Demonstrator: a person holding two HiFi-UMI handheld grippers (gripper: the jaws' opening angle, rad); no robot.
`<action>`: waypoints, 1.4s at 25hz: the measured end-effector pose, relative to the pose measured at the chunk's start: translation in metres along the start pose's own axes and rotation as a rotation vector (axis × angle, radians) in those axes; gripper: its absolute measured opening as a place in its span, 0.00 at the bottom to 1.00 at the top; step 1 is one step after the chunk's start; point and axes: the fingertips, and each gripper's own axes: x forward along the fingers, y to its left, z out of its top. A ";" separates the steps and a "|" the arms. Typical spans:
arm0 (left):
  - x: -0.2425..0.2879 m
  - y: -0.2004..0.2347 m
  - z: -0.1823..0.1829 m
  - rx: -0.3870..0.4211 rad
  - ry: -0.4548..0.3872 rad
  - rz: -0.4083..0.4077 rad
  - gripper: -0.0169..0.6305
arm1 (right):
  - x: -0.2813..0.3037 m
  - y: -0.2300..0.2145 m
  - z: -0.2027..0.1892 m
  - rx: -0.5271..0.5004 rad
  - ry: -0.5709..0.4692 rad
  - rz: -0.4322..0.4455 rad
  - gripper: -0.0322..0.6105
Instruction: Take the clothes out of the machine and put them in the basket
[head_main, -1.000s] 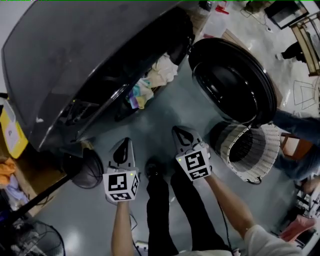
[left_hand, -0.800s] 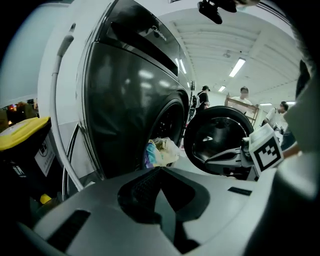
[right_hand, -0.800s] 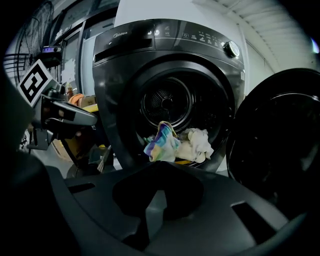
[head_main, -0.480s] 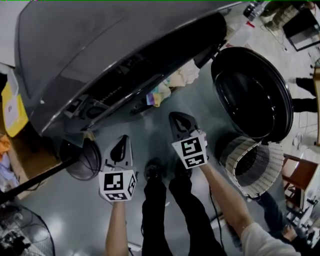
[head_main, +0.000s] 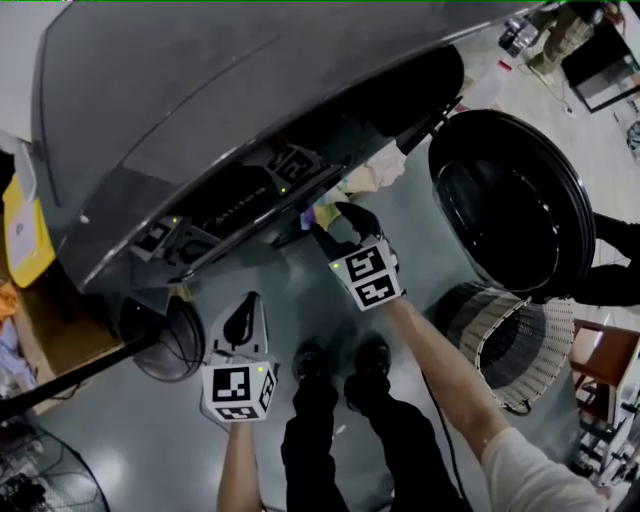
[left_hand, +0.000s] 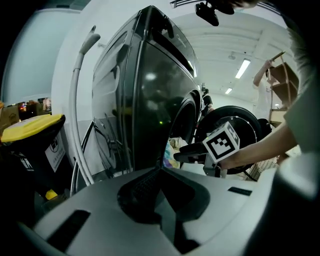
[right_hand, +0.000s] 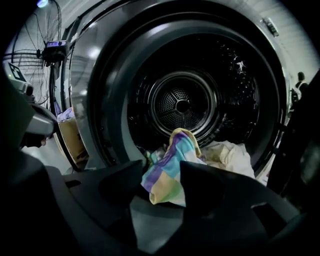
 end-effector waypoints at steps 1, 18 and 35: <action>0.004 0.000 0.000 0.003 -0.004 -0.001 0.05 | 0.007 -0.002 -0.001 -0.003 -0.006 0.005 0.50; 0.043 -0.012 -0.006 0.052 -0.046 -0.072 0.05 | 0.094 -0.015 -0.059 -0.013 0.197 0.035 0.40; 0.013 -0.062 0.041 0.056 -0.009 -0.137 0.05 | -0.020 0.018 0.010 -0.064 0.069 0.083 0.17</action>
